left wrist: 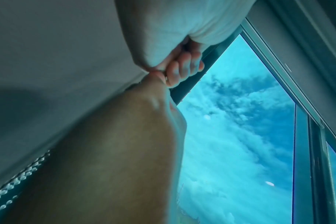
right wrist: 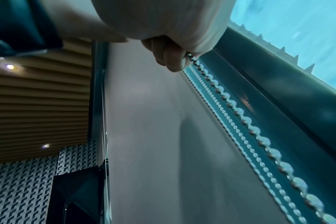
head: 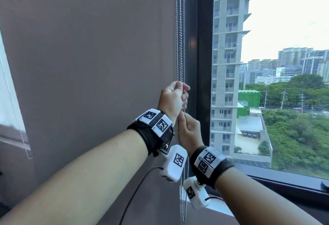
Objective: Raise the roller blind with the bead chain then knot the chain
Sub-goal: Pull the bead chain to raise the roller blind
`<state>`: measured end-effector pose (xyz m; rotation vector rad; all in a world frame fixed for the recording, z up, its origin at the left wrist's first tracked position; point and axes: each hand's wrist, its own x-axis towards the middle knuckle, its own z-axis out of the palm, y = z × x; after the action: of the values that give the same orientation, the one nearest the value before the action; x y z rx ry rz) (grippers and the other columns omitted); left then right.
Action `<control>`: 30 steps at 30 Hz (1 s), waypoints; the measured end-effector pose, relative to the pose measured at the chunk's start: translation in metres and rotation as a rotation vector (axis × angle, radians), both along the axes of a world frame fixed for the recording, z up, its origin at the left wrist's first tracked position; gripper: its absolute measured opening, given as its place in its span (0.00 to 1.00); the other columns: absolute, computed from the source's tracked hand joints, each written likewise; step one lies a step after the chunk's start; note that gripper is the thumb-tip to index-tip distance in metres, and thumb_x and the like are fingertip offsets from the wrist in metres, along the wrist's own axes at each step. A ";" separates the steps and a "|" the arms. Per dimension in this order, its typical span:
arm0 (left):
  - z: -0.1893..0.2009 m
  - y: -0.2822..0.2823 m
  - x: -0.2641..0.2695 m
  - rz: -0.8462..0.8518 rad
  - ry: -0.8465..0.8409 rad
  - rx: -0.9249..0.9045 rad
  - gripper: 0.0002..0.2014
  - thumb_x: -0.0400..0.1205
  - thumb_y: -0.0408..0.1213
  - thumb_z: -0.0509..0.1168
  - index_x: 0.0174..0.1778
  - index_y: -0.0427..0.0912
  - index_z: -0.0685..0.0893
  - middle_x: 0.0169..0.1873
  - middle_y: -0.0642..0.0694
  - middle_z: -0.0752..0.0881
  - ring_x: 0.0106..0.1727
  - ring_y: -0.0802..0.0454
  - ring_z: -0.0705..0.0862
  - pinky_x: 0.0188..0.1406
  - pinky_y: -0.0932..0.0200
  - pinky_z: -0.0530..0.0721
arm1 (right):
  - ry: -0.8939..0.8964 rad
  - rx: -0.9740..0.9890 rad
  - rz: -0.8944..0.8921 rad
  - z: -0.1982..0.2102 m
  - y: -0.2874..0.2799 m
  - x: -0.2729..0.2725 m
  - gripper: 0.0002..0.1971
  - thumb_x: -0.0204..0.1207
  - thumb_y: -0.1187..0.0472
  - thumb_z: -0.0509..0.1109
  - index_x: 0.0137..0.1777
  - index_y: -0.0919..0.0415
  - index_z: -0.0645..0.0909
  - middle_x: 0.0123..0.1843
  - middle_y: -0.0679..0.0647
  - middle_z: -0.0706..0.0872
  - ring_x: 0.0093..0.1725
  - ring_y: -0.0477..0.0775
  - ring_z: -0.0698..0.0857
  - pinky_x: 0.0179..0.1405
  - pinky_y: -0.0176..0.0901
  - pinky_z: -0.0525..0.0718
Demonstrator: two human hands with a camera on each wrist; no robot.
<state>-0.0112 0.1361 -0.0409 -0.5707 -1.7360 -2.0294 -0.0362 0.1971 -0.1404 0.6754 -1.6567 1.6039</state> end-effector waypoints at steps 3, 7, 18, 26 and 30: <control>-0.013 0.003 -0.001 0.071 -0.016 0.004 0.19 0.88 0.36 0.49 0.29 0.45 0.71 0.20 0.51 0.65 0.18 0.57 0.59 0.15 0.66 0.57 | -0.014 0.050 0.001 -0.012 -0.002 0.001 0.20 0.84 0.56 0.57 0.28 0.57 0.64 0.24 0.44 0.66 0.25 0.43 0.64 0.24 0.37 0.61; -0.033 -0.002 -0.002 0.096 -0.018 0.005 0.19 0.87 0.34 0.49 0.28 0.44 0.69 0.22 0.46 0.64 0.17 0.58 0.58 0.14 0.68 0.56 | -0.066 0.162 0.063 -0.030 0.003 0.006 0.18 0.80 0.59 0.59 0.27 0.52 0.66 0.22 0.40 0.70 0.24 0.40 0.66 0.25 0.36 0.64; -0.114 -0.004 0.011 0.092 -0.142 -0.050 0.15 0.80 0.19 0.47 0.33 0.36 0.72 0.22 0.47 0.65 0.19 0.58 0.60 0.17 0.64 0.59 | -0.158 -0.011 0.186 0.064 0.015 -0.002 0.16 0.72 0.62 0.55 0.44 0.60 0.86 0.36 0.61 0.87 0.37 0.59 0.84 0.36 0.48 0.81; -0.145 -0.011 0.003 0.054 -0.143 -0.027 0.28 0.81 0.18 0.50 0.20 0.50 0.71 0.20 0.58 0.71 0.27 0.56 0.64 0.31 0.61 0.64 | -0.300 -0.129 0.318 0.087 -0.013 0.015 0.21 0.88 0.49 0.53 0.32 0.52 0.60 0.25 0.51 0.60 0.19 0.47 0.58 0.20 0.30 0.56; -0.143 -0.014 0.008 0.044 -0.133 -0.069 0.27 0.80 0.18 0.50 0.20 0.50 0.72 0.21 0.57 0.72 0.27 0.55 0.66 0.31 0.61 0.66 | -0.262 -0.140 0.293 0.083 -0.014 0.016 0.22 0.89 0.52 0.54 0.31 0.52 0.57 0.26 0.53 0.57 0.22 0.47 0.56 0.18 0.28 0.57</control>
<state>-0.0036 0.1217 -0.1834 -0.4228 -1.8848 -2.0244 -0.0204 0.1833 -0.0575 0.6823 -1.6641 2.0722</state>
